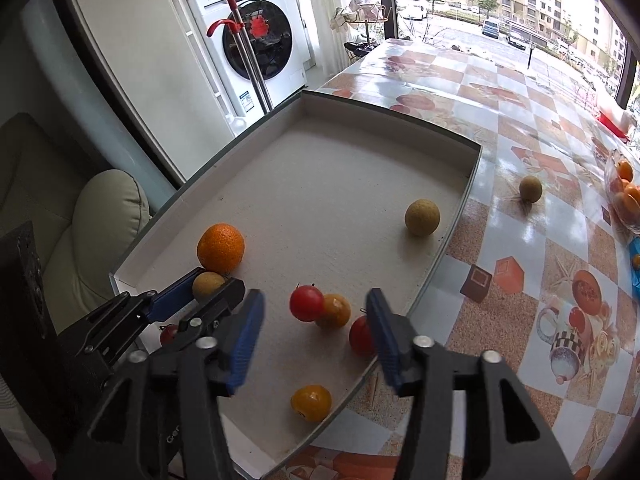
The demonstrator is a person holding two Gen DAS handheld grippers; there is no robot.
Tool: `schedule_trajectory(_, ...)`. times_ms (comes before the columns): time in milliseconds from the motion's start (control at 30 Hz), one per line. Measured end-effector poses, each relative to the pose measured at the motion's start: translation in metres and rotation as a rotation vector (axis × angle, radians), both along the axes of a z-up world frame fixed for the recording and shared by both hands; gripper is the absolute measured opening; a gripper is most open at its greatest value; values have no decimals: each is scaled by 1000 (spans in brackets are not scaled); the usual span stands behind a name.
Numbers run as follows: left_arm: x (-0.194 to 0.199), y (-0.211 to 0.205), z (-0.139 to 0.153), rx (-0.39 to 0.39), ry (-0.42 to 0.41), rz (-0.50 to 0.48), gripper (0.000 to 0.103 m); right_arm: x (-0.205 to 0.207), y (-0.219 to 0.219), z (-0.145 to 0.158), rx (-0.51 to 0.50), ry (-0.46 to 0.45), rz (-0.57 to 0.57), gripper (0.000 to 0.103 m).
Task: Organize fruits
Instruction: 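Carry both fruits over the grey tray and open both tools to drop them, then withdraw both open tools from the tray back over the table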
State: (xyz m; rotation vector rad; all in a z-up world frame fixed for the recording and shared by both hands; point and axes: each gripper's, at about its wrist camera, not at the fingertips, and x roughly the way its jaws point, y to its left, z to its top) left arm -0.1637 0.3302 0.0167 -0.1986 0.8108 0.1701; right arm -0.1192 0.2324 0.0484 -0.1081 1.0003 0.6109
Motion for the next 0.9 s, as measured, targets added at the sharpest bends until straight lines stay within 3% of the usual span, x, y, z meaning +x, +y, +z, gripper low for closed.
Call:
schedule_trajectory(33, -3, -4, 5, 32, -26, 9, 99, -2, -5, 4, 10, -17, -12, 85)
schedule_trajectory(67, -8, -6, 10, 54, -66, 24, 102, -3, -10, 7, 10, -36, -28, 85)
schedule_trajectory(133, -14, -12, 17, 62, -110, 5, 102, -6, -27, 13, 7, -91, -62, 88)
schedule_trajectory(233, -12, -19, 19, 80, -97, -21, 102, -4, -69, 9, -20, -118, -157, 88)
schedule_trajectory(400, -10, -36, 28, 59, -105, -50, 102, 13, -164, -21, -63, -25, -384, 89)
schedule_trajectory(500, -10, -62, 39, 43, -134, -107, 102, 25, -218, -37, 36, 80, -498, 89)
schedule_trajectory(667, -7, -122, 42, 20, -145, -240, 102, 52, -249, -36, 92, 70, -511, 89)
schedule_trajectory(900, 14, -187, 10, 96, -42, -356, 102, 106, -260, -38, 154, 64, -491, 89)
